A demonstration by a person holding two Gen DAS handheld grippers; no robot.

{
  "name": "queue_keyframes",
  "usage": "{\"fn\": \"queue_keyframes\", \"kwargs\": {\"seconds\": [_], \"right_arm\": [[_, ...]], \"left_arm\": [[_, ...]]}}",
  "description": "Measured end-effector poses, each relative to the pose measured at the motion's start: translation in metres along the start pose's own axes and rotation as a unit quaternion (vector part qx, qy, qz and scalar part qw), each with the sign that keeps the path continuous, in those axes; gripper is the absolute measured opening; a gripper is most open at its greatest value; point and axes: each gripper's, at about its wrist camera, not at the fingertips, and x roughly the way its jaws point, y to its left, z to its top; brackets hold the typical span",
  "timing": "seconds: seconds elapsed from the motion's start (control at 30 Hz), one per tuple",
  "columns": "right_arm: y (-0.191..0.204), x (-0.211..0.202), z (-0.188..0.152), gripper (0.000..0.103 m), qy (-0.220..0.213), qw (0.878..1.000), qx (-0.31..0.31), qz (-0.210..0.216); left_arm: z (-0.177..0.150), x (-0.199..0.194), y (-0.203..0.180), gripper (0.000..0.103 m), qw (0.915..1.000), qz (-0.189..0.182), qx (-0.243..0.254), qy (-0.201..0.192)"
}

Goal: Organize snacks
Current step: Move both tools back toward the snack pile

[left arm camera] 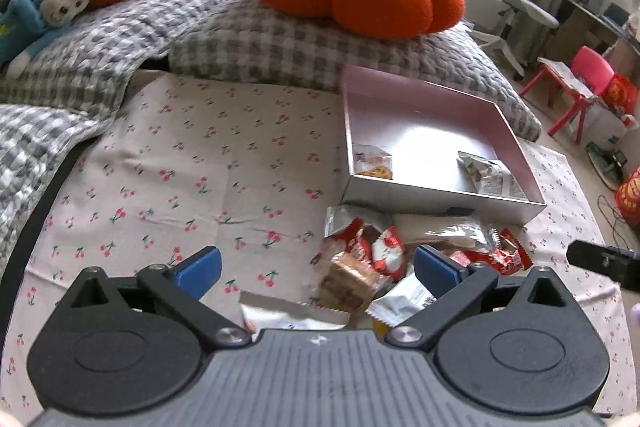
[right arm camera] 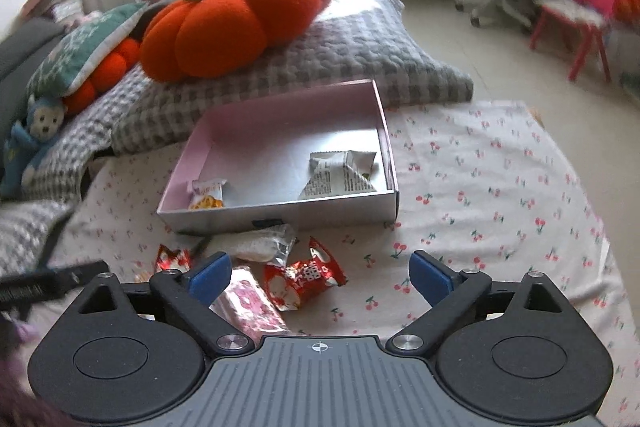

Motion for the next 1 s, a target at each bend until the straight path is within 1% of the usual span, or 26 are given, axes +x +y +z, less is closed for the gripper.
{"fn": "queue_keyframes", "kwargs": {"seconds": [0.07, 0.2, 0.27, 0.37, 0.4, 0.47, 0.5, 0.6, 0.7, 0.8, 0.87, 0.9, 0.97, 1.0], "right_arm": [[0.004, 0.0, -0.009, 0.098, -0.013, 1.0, -0.025, -0.008], [0.012, 0.006, -0.021, 0.098, -0.008, 0.999, -0.047, 0.023], [0.017, 0.006, -0.026, 0.098, -0.014, 0.997, -0.059, 0.039], [0.025, 0.002, -0.034, 0.099, -0.034, 0.994, -0.087, 0.051], [0.028, 0.001, -0.036, 0.1, -0.038, 0.993, -0.095, 0.054], [0.032, 0.002, -0.041, 0.101, -0.034, 0.992, -0.107, 0.058], [0.034, 0.004, -0.042, 0.101, -0.029, 0.991, -0.114, 0.061], [0.039, 0.008, -0.047, 0.101, 0.001, 0.989, -0.125, 0.074], [0.038, 0.013, -0.051, 0.101, 0.022, 0.99, -0.111, 0.088], [0.036, 0.02, -0.052, 0.101, 0.059, 0.989, -0.094, 0.098], [0.036, 0.024, -0.055, 0.101, 0.071, 0.987, -0.092, 0.107], [0.036, 0.025, -0.056, 0.101, 0.075, 0.987, -0.093, 0.11], [0.037, 0.031, -0.058, 0.101, 0.086, 0.986, -0.093, 0.109], [0.038, 0.034, -0.06, 0.101, 0.092, 0.986, -0.093, 0.108]], "left_arm": [[-0.001, 0.001, 0.003, 0.102, 1.0, -0.001, 0.005, 0.004], [-0.007, 0.003, 0.008, 0.102, 0.9996, -0.004, 0.023, 0.017], [-0.012, 0.003, 0.012, 0.102, 0.9993, 0.0, 0.027, 0.026], [-0.018, 0.0, 0.017, 0.102, 0.9991, -0.004, 0.023, 0.034], [-0.02, -0.001, 0.018, 0.102, 0.9992, -0.006, 0.022, 0.034], [-0.025, -0.005, 0.017, 0.102, 0.999, -0.004, 0.025, 0.036], [-0.028, -0.007, 0.017, 0.102, 0.999, -0.002, 0.026, 0.037], [-0.036, -0.015, 0.02, 0.102, 0.9987, -0.017, 0.028, 0.038], [-0.042, -0.016, 0.024, 0.102, 0.9986, -0.024, 0.022, 0.043], [-0.047, -0.011, 0.026, 0.099, 0.9976, -0.027, 0.022, 0.059], [-0.05, -0.005, 0.028, 0.098, 0.9968, -0.028, 0.019, 0.072], [-0.052, -0.002, 0.03, 0.096, 0.9963, -0.029, 0.016, 0.08], [-0.056, 0.005, 0.032, 0.09, 0.9946, -0.035, 0.008, 0.097], [-0.058, 0.009, 0.033, 0.084, 0.9935, -0.037, 0.004, 0.107]]}}
